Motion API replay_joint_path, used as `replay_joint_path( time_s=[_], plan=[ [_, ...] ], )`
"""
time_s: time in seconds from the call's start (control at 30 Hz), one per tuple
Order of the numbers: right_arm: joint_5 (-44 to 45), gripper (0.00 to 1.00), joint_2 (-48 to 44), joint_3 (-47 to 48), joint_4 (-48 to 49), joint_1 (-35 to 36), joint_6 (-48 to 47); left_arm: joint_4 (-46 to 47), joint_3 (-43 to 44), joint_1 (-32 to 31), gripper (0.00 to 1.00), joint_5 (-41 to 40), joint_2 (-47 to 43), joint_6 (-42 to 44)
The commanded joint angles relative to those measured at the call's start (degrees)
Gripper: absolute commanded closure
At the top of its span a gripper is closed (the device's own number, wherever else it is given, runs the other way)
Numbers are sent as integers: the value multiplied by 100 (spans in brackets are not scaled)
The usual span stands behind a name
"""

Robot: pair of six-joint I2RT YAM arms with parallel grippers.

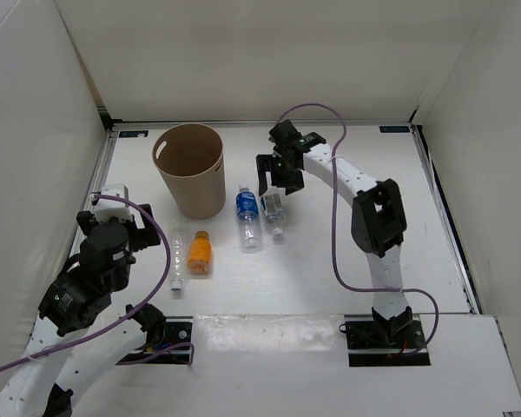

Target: Put the plastic bottles in the bin

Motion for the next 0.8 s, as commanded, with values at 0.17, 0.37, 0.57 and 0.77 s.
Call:
replay_joint_path(
  time_s=[0.17,0.37,0.57,0.77],
  plan=[
    [-74,10,878,842,-767,21,-5,37,4,11,0,-15,-16,-38],
    [-162,13,1265,1045,-997,39,109,19,21,11,0,-32,-16,-47],
    [-39,51,1028,668,-866,82,224,28,21,20,0,-76,-69,-65],
    [768,60,-236,131,-883,83,347,28,12,11,0,-50,-60,-56]
  ],
)
